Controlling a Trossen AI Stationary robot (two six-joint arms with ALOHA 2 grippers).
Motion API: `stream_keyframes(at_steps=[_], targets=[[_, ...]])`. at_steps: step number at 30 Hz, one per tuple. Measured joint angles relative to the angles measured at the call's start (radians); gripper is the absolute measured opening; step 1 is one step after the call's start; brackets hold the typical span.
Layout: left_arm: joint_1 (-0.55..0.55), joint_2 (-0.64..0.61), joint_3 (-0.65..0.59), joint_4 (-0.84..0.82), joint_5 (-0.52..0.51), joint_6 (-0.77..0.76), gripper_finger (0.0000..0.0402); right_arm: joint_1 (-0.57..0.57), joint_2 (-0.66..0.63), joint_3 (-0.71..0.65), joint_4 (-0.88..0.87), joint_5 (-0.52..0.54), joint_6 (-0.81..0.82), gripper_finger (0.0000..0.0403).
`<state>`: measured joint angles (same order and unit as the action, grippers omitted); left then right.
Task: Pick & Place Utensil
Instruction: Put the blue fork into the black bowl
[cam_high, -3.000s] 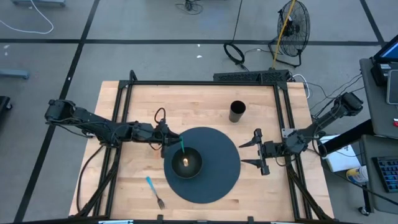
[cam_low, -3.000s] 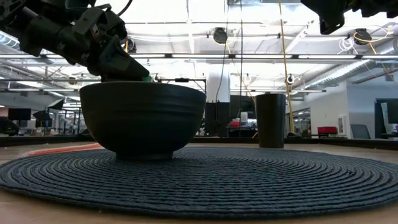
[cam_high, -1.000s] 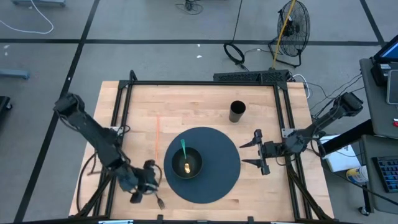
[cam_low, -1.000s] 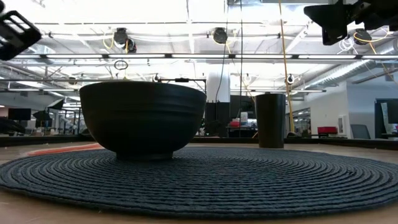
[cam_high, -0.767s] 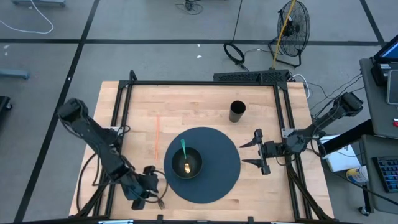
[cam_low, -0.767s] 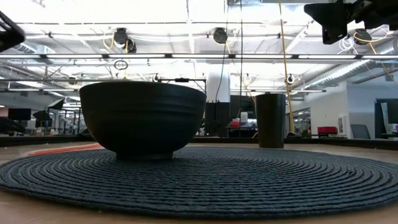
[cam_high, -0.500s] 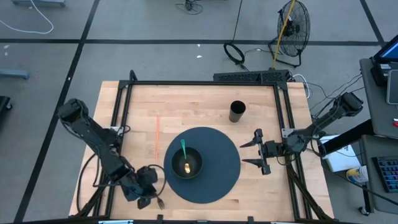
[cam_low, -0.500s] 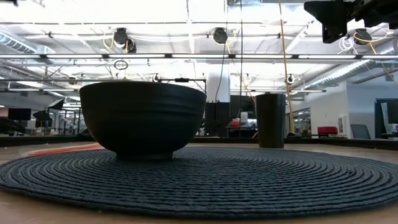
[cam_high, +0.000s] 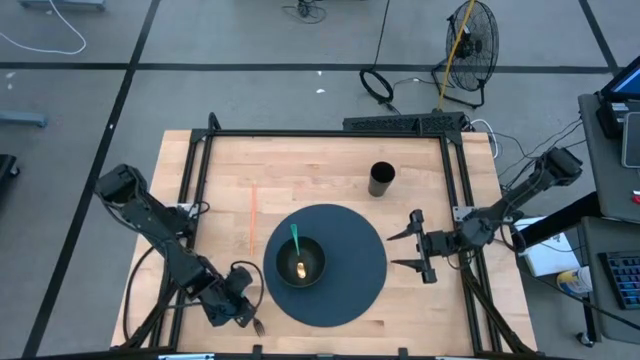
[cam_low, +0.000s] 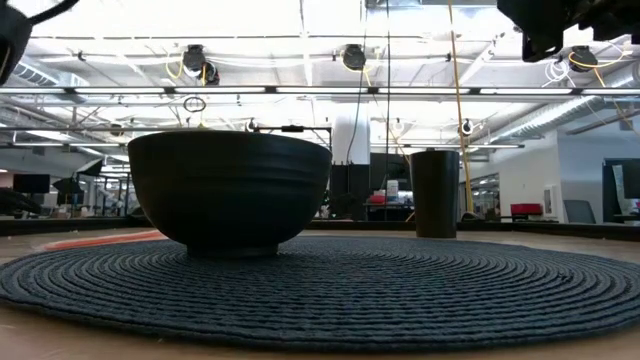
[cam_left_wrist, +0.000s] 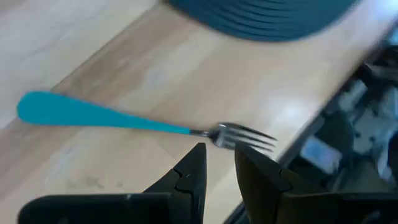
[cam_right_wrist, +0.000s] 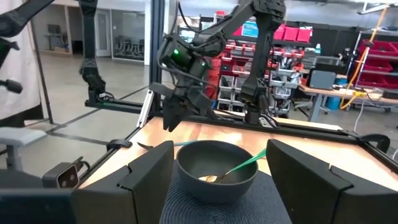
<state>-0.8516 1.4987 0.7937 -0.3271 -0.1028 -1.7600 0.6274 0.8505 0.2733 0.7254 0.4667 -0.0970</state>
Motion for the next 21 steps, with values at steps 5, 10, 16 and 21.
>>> stream_keyframes(at_steps=[5,10,16,21], targets=[[0.000,0.023,0.000,0.003,0.023,-0.152,0.0088,0.038,0.003,0.000,-0.011,0.000,-0.038,0.0251],[-0.001,0.036,0.000,0.037,0.031,-0.259,0.0088,0.085,0.003,-0.001,-0.030,0.000,-0.105,0.0251],[-0.002,0.077,0.000,0.086,-0.017,-0.334,0.0088,0.130,0.004,-0.001,-0.054,0.000,-0.180,0.0251],[-0.001,0.143,0.000,0.178,0.031,-0.370,0.0089,0.151,0.003,-0.001,-0.081,0.000,-0.203,0.0251]])
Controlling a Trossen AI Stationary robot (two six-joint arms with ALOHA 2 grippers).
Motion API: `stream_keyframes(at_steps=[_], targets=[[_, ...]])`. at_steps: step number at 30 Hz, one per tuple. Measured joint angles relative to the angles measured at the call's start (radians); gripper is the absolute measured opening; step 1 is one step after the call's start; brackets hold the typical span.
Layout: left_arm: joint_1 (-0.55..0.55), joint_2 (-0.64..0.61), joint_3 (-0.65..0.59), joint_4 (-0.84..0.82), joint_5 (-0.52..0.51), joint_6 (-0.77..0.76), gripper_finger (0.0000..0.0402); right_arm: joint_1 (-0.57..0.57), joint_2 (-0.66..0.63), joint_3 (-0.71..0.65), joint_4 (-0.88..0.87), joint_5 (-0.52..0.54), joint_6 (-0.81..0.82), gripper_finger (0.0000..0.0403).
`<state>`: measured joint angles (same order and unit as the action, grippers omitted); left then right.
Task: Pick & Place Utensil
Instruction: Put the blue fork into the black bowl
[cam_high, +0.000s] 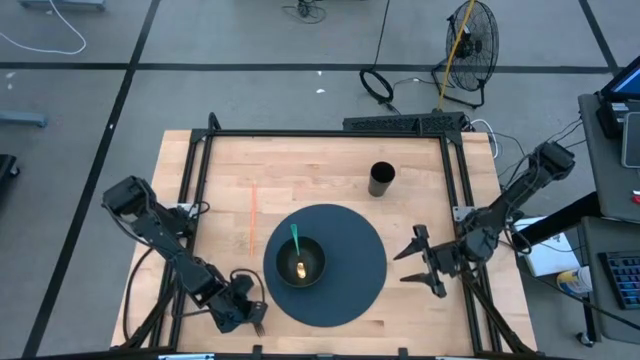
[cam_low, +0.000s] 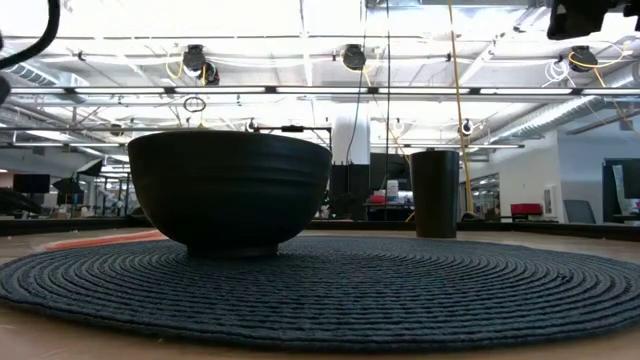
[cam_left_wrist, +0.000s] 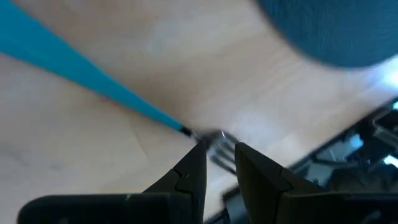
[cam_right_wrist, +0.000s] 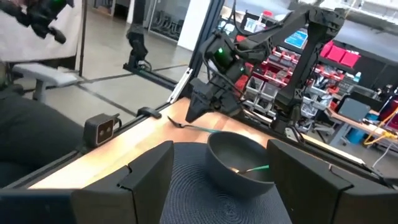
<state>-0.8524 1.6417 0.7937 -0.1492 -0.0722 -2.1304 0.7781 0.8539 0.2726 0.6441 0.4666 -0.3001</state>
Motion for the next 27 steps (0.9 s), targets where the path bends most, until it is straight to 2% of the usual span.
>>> stream_keyframes(at_steps=[6,13,16,19,23,27], targets=[[0.000,0.013,0.000,0.068,0.019,0.003,0.0088,0.010,0.000,0.000,-0.006,0.000,-0.015,0.0251],[-0.012,0.012,0.000,0.070,0.002,0.115,0.0088,0.009,0.001,-0.056,0.091,0.000,-0.012,0.0251],[-0.013,0.012,0.000,0.072,0.049,0.127,0.0088,0.009,0.001,-0.064,0.115,0.000,-0.011,0.0251],[-0.016,0.012,0.000,0.055,0.132,0.106,0.0088,0.009,0.001,-0.064,0.116,0.000,0.001,0.0251],[-0.051,0.012,0.000,-0.054,0.133,0.015,0.0088,0.009,0.001,-0.064,0.115,0.000,0.023,0.0251],[-0.091,0.010,0.000,-0.081,0.129,-0.069,0.0095,0.009,0.001,-0.064,0.106,0.000,0.040,0.0251]])
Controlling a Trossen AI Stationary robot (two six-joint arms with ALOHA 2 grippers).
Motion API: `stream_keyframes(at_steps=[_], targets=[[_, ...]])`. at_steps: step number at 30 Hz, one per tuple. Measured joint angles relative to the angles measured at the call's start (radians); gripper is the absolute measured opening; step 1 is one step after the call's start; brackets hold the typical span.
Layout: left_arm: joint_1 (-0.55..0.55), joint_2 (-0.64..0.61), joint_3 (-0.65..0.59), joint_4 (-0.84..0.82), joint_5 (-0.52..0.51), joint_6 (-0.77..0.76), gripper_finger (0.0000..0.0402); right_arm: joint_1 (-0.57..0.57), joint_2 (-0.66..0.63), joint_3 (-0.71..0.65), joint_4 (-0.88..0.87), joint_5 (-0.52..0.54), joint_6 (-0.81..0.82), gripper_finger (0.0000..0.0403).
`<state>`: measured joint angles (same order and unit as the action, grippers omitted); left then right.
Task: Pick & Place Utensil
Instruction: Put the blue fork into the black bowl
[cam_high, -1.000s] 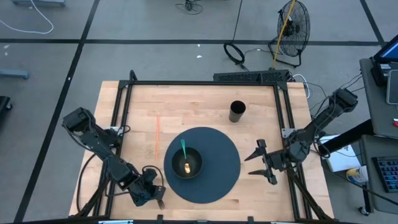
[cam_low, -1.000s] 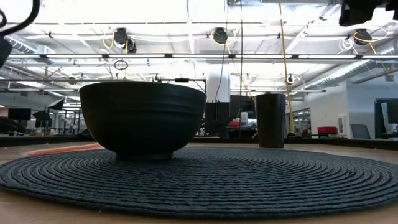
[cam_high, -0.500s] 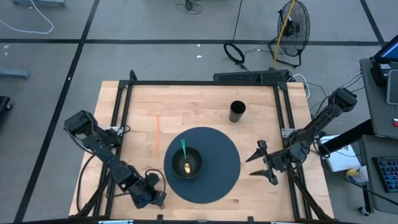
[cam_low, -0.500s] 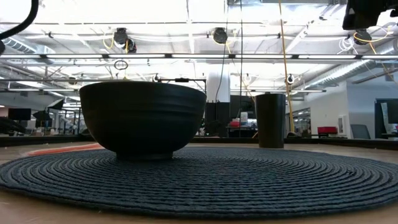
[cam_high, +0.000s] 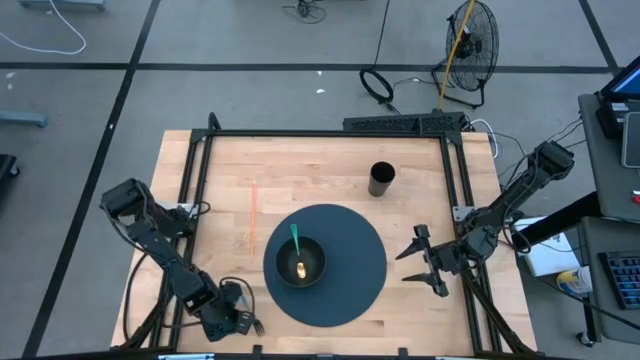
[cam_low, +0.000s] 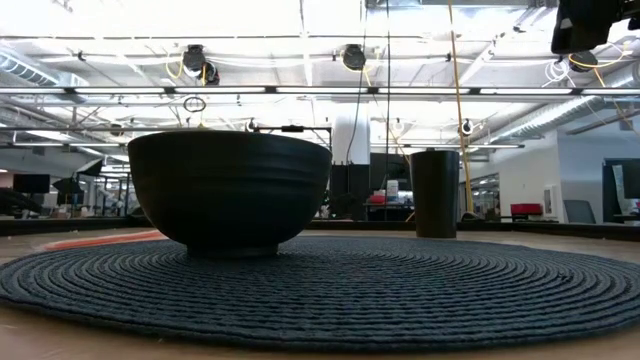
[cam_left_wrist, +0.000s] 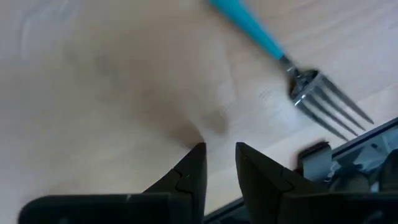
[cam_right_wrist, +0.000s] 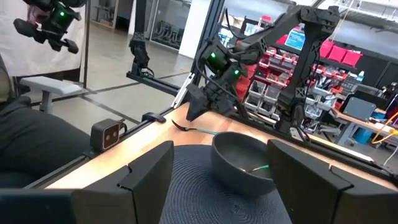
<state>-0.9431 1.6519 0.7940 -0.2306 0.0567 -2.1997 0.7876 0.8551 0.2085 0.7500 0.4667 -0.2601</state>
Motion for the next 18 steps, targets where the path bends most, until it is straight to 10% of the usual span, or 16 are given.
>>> stream_keyframes(at_steps=[12,18], targets=[[-0.016,-0.037,0.008,-0.008,-0.235,-0.140,0.0260,0.000,0.000,0.000,-0.025,0.000,0.020,0.0251],[0.054,-0.037,0.008,-0.061,-0.177,-0.143,0.0299,0.000,0.000,0.000,-0.042,0.000,0.032,0.0251]])
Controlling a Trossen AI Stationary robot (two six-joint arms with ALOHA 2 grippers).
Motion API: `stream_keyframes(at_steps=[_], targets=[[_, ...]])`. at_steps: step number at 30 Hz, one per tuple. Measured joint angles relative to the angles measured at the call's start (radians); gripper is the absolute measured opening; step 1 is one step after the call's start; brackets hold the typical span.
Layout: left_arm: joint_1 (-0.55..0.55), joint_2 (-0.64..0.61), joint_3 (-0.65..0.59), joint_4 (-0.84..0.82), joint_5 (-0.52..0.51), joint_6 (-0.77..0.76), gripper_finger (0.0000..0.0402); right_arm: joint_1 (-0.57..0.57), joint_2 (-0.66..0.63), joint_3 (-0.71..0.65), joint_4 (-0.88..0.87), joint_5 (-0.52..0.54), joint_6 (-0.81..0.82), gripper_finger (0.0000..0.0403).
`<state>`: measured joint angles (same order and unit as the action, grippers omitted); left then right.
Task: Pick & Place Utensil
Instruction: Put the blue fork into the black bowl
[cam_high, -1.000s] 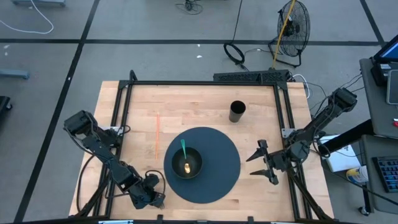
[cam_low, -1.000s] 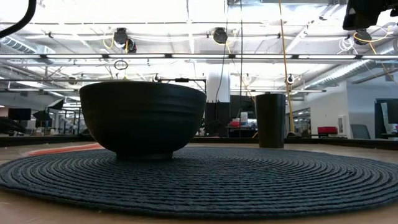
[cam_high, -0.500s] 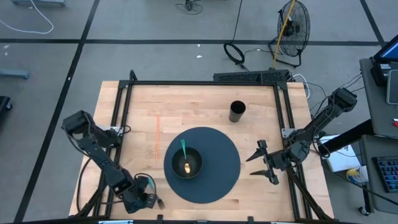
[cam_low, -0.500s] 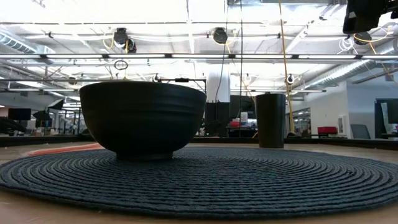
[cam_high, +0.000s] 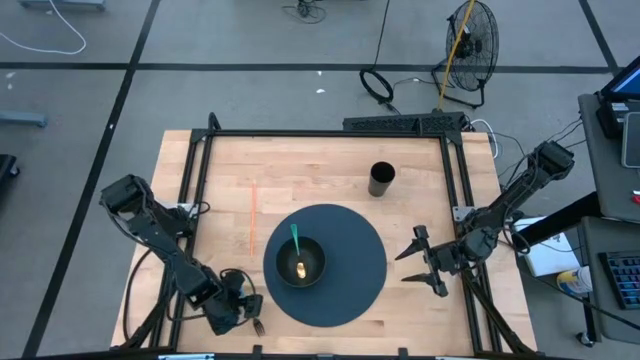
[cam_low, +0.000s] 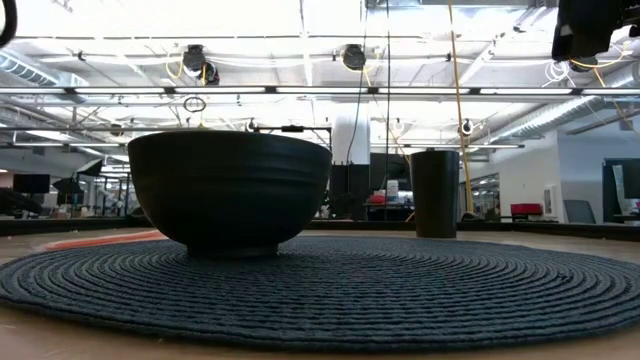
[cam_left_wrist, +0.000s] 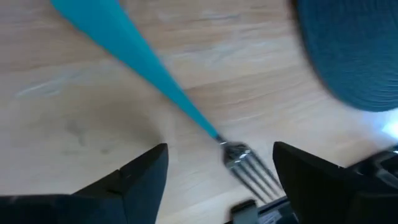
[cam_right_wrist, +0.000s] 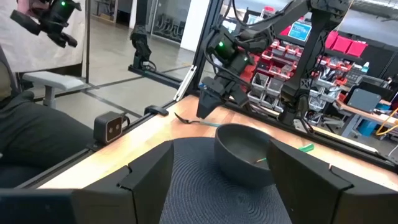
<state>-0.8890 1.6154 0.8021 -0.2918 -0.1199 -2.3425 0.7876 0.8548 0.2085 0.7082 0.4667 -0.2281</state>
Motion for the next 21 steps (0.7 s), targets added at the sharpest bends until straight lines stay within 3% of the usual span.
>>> stream_keyframes(at_steps=[10,21], targets=[[0.052,0.031,0.006,-0.053,0.058,-0.034,0.0298,0.000,0.000,0.000,-0.042,0.000,0.007,0.0251],[0.093,0.084,0.027,0.006,0.075,-0.030,0.0191,0.000,0.000,0.000,-0.062,0.003,0.007,0.0251]])
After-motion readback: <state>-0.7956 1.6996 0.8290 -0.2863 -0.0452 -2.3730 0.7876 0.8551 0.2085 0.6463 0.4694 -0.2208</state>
